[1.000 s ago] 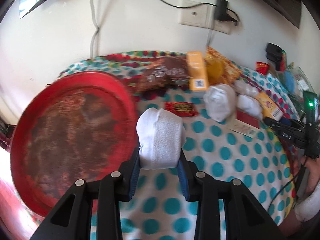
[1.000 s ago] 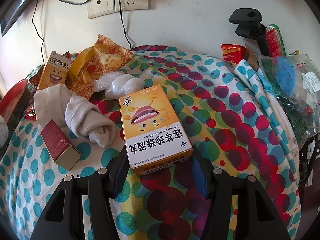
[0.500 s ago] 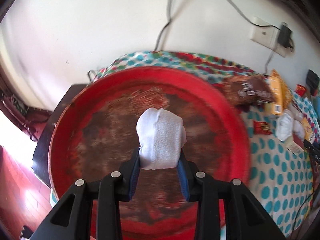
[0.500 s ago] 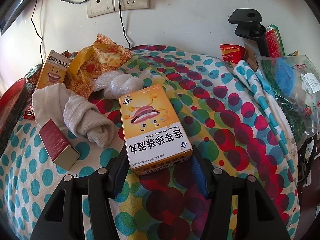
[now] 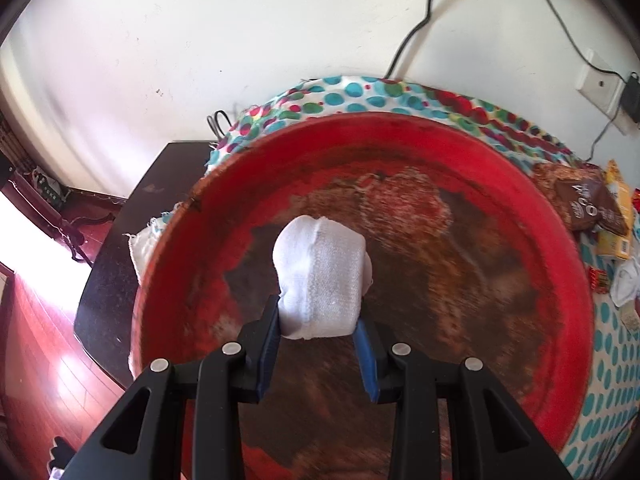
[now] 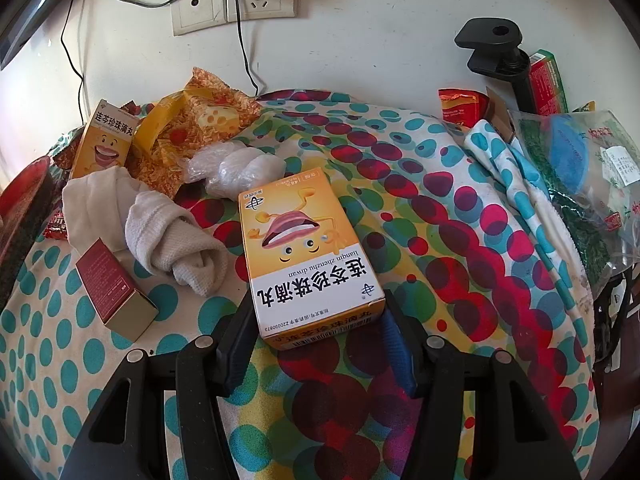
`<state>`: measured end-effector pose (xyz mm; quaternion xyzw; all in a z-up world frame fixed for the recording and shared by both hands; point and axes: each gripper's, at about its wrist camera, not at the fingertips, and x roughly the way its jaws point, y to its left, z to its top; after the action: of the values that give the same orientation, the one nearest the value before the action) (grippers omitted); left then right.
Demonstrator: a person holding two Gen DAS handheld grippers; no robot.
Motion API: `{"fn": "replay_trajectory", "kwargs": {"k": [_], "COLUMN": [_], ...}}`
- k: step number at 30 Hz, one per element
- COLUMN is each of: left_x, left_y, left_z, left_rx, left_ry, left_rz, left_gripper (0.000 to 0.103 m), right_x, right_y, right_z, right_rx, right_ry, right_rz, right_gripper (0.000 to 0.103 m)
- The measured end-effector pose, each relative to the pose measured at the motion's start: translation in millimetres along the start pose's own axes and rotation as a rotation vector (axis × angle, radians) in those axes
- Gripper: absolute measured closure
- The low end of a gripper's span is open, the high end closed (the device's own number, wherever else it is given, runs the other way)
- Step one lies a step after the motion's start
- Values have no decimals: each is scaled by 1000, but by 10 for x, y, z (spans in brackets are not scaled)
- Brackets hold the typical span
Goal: Organize objects
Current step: 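Carry the white sock over the red tray and open the left gripper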
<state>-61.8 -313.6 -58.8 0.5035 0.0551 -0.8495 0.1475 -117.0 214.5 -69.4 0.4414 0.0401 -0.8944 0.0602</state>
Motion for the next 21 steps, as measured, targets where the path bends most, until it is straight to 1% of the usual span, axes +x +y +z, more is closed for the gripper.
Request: {"fn": "replay_trajectory", "kwargs": {"k": [4,6,9,15,18,20,21], "left_x": [81,124,187,213,199,179,163], "left_y": [138,197,257,304,279,246,238], "left_z": [121,181,238,246,222,181,161], "left_rx": [-15,-20,-23,-19,1,21,26], "left_ry": [4,12,25,11,-3,-6,-7], "left_rz": [18,8,15,6,27,38,37], "left_gripper": [68,68,68,66,61,54,53], "right_x": [4,5,2,-4,-6,-8,-8], "right_y": [5,4,-1,-9,2,-6,8], "right_z": [-1,-1,0,0,2,5,4], "right_rx": [-1,-1,-3,-1,0,-1,-1], "right_ry": [0,0,0,2,2,2,2], "right_rz": [0,0,-1,-2,-2,-3,-2], "right_gripper": [48,48,48,49,48,48,48]}}
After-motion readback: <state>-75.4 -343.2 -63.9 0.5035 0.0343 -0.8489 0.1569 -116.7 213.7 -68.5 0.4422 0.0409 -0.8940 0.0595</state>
